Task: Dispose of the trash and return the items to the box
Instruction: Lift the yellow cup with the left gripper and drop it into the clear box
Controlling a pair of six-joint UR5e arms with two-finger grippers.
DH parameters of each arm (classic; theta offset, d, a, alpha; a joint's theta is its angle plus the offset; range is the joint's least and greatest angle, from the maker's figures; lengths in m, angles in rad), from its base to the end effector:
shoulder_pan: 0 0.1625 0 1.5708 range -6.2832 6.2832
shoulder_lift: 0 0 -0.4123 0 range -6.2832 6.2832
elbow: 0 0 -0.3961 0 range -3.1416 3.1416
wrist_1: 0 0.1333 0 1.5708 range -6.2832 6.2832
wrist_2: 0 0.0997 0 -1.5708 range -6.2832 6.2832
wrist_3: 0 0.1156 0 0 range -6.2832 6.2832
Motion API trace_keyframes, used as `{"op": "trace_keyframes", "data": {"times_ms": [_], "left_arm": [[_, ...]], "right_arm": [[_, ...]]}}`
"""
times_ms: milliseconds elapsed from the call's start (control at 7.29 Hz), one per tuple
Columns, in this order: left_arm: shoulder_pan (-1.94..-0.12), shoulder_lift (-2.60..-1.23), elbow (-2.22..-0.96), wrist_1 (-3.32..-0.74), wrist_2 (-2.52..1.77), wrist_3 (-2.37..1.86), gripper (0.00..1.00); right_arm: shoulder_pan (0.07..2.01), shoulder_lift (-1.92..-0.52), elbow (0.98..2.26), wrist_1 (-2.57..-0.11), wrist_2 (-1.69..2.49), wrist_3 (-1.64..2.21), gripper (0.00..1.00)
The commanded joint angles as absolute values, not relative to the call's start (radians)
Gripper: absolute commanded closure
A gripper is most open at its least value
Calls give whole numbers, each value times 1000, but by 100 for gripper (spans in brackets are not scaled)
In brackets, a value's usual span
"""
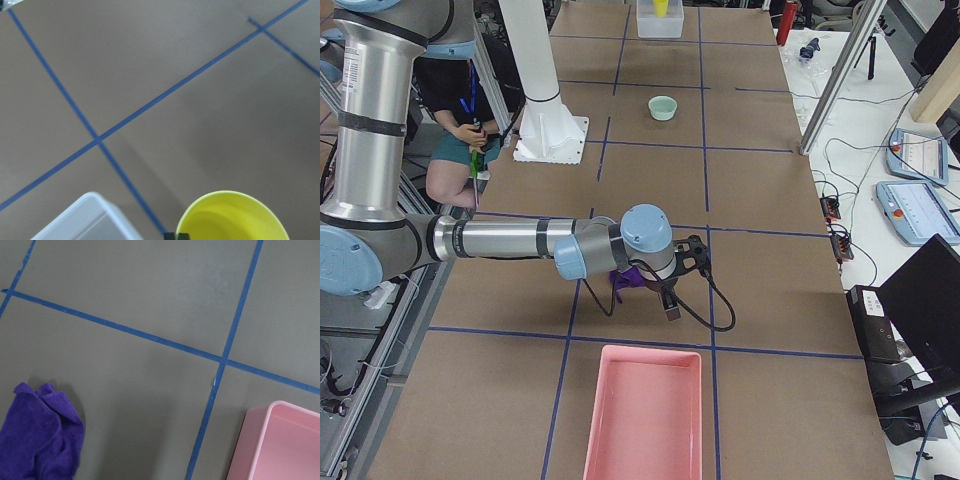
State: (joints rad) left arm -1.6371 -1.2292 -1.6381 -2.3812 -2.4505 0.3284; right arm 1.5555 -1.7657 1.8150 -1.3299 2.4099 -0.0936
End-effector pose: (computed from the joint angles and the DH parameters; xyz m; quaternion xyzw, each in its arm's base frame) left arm -0.0684 -0.3628 0.6707 0.3155 0.3556 0.2258 0.8503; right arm 0.0407 -0.4341 0.5930 0.1477 -0.3976 -0.1080 0.8991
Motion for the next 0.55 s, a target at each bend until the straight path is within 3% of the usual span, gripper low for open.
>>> {"op": "trace_keyframes", "data": {"times_ms": [0, 412], "left_arm": [[-1733, -1246, -1519, -2367, -2444, 491, 100], [-1729, -1246, -1392, -2463, -2448, 422, 100]], "right_arm": [[1555, -1766, 1815, -1330, 2410, -94, 0], [1555, -1766, 1818, -1330, 2410, -94, 0]]}}
